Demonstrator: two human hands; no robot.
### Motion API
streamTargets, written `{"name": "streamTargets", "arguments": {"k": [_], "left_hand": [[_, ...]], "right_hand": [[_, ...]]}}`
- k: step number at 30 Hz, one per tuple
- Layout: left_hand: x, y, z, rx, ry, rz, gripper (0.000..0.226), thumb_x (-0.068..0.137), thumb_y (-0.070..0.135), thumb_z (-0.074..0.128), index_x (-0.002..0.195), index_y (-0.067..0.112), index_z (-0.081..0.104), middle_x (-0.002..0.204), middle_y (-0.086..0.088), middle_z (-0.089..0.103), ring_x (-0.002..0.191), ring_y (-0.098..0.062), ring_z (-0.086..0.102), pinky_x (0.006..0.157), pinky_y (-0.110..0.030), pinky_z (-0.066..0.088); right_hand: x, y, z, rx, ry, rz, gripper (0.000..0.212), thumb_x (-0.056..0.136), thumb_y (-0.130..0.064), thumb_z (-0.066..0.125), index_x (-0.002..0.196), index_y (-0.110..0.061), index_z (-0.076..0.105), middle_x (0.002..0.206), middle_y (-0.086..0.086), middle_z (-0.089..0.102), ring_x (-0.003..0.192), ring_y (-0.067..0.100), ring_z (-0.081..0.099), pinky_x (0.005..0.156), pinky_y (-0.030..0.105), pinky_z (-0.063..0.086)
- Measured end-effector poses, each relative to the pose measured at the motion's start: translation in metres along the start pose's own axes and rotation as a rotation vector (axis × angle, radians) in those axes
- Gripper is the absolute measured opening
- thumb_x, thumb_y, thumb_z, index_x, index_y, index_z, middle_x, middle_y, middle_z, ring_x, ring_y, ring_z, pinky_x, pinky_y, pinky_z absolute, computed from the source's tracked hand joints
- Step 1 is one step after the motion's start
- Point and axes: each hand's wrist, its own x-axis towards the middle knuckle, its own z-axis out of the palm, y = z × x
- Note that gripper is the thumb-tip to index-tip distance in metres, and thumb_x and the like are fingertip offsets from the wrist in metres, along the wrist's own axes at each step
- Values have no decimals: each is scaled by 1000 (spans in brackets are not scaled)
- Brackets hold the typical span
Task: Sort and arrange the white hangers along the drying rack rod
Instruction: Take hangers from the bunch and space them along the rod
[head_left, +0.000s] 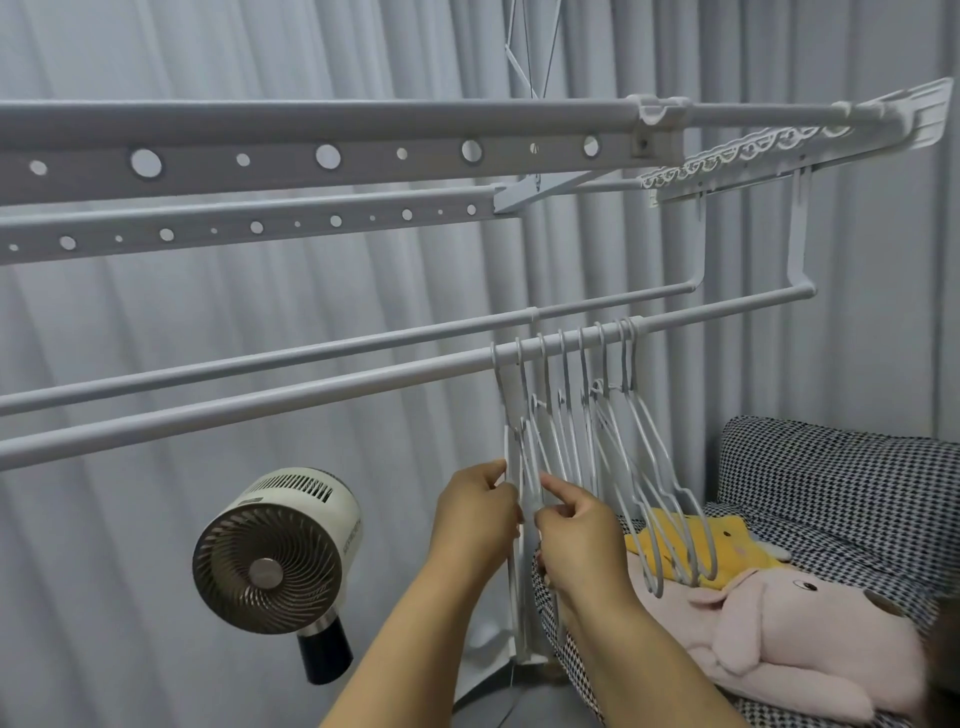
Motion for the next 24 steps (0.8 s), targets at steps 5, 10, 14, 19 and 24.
{"name": "streamTargets", "arguments": {"k": [5,10,14,19,24], "left_hand": [[-2,1,-1,14,-6,-8,45,95,14,46,140,19,50,71,-1,65,61,-12,60,70,-29,52],[-7,2,-3,25,0,-7,47,96,14,46,142,20,48,77,-2,68,67,-13,63,76,-30,53],[-10,0,-4,32,-8,-14,41,96,16,45,136,21,54,79,-4,69,73,-18,64,80,-35,55],[-18,-3,-11,148,-17,29,25,96,19,43,78,33,54,90,-9,71,89,-27,67,89,-45,53],[-34,-7,-43,305,39,68,35,100,29,38,121,20,64,123,-2,66,115,-17,59,98,-35,47]], "right_hand": [[2,2,-2,-25,13,-6,46,89,-1,48,127,-25,60,65,-1,50,49,15,42,52,29,37],[-1,5,-4,-141,51,-68,41,89,-12,54,126,-27,59,74,-4,54,58,14,49,55,28,38],[-12,-1,-9,-356,168,-153,37,85,-21,59,121,-28,60,100,1,56,80,18,56,58,27,36],[-28,-17,-3,-326,287,-293,28,83,-16,61,109,-25,62,98,-4,49,88,18,52,66,27,36],[-52,-27,24,-152,203,-369,18,82,-16,62,98,-25,60,92,-6,51,84,14,53,62,21,38]]}}
